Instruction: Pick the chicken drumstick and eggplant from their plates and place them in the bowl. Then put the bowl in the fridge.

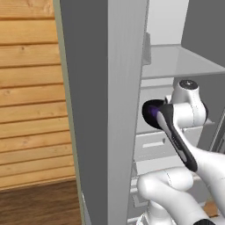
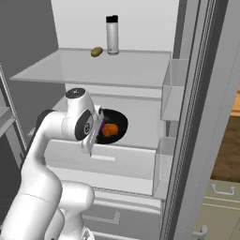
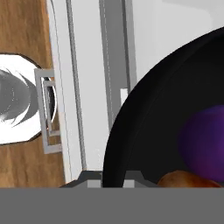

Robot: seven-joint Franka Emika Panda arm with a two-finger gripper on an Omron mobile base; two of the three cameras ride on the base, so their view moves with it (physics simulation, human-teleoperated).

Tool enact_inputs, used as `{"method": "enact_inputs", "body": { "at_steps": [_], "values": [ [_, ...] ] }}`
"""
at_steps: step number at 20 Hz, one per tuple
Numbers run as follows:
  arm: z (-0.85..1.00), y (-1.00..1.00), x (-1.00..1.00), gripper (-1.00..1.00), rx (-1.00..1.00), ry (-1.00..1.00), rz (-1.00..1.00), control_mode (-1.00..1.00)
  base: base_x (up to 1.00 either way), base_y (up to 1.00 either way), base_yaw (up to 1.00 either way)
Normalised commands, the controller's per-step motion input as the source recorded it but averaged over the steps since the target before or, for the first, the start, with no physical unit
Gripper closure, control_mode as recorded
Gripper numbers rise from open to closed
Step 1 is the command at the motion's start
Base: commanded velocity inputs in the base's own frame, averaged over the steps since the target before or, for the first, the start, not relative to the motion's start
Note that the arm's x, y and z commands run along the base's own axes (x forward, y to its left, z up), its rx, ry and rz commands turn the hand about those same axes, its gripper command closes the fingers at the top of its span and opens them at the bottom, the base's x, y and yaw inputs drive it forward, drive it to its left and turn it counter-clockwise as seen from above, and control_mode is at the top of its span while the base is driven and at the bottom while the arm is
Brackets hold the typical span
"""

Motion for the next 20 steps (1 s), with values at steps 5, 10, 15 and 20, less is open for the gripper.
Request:
{"method": "enact_inputs", "body": {
  "at_steps": [5, 10, 15, 20],
  "values": [
    [-0.3, -0.2, 0.76, 1.0, 0.02, 0.0, 0.08, -1.0, 0.0, 0.0, 0.0],
    [-0.09, 0.0, 0.57, 1.0, 0.0, -0.04, 0.03, -1.0, 0.0, 0.0, 0.0],
    [0.0, 0.0, 0.25, 1.0, 0.0, -0.03, 0.01, -1.0, 0.0, 0.0, 0.0],
    [0.0, 0.0, 0.13, -1.0, 0.0, -0.03, 0.0, -1.0, 0.0, 0.0, 0.0]
  ]
}}
